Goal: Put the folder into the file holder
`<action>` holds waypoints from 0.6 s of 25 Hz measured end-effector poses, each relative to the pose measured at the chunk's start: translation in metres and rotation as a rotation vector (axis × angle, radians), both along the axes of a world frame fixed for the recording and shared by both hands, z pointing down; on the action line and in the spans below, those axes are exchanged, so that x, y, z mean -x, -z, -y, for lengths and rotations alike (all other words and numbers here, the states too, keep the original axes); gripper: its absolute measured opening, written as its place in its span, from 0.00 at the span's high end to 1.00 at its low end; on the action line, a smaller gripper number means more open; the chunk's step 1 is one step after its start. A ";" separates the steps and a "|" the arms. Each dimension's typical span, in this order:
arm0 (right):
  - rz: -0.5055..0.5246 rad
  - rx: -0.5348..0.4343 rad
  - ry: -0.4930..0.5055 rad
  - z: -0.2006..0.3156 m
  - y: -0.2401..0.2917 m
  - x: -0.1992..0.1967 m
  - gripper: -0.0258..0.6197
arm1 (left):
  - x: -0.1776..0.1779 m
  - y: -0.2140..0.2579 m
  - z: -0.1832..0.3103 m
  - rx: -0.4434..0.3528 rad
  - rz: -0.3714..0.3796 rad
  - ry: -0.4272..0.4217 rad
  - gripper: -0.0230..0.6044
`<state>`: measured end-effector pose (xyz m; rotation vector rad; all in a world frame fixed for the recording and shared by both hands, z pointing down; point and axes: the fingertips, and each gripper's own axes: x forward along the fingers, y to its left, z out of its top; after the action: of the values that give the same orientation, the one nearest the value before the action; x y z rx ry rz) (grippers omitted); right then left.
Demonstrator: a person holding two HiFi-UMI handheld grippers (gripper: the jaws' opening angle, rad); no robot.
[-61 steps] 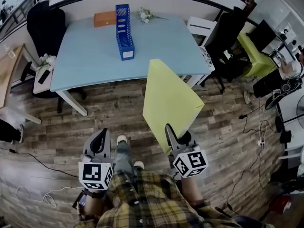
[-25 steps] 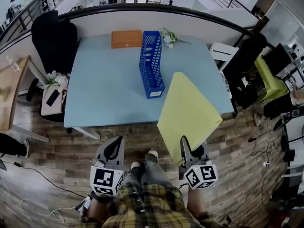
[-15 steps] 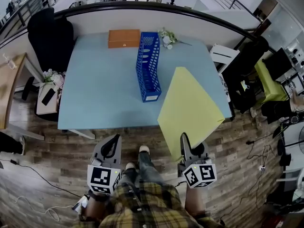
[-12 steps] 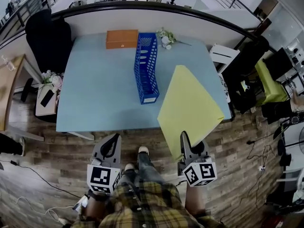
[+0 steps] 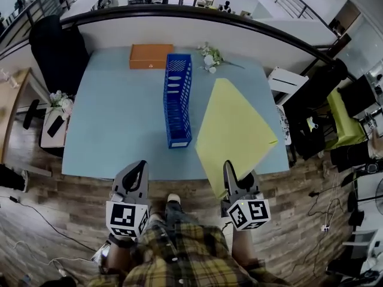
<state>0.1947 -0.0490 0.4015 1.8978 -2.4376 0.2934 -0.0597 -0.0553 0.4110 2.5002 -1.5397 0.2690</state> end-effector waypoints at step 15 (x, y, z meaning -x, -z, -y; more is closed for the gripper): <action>0.000 -0.053 0.055 0.047 0.020 0.001 0.71 | -0.013 0.013 0.035 -0.027 0.010 0.028 0.97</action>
<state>0.1932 -0.0957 0.3819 1.8469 -2.5175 0.2284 -0.0470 -0.0898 0.3980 2.4994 -1.5913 0.2594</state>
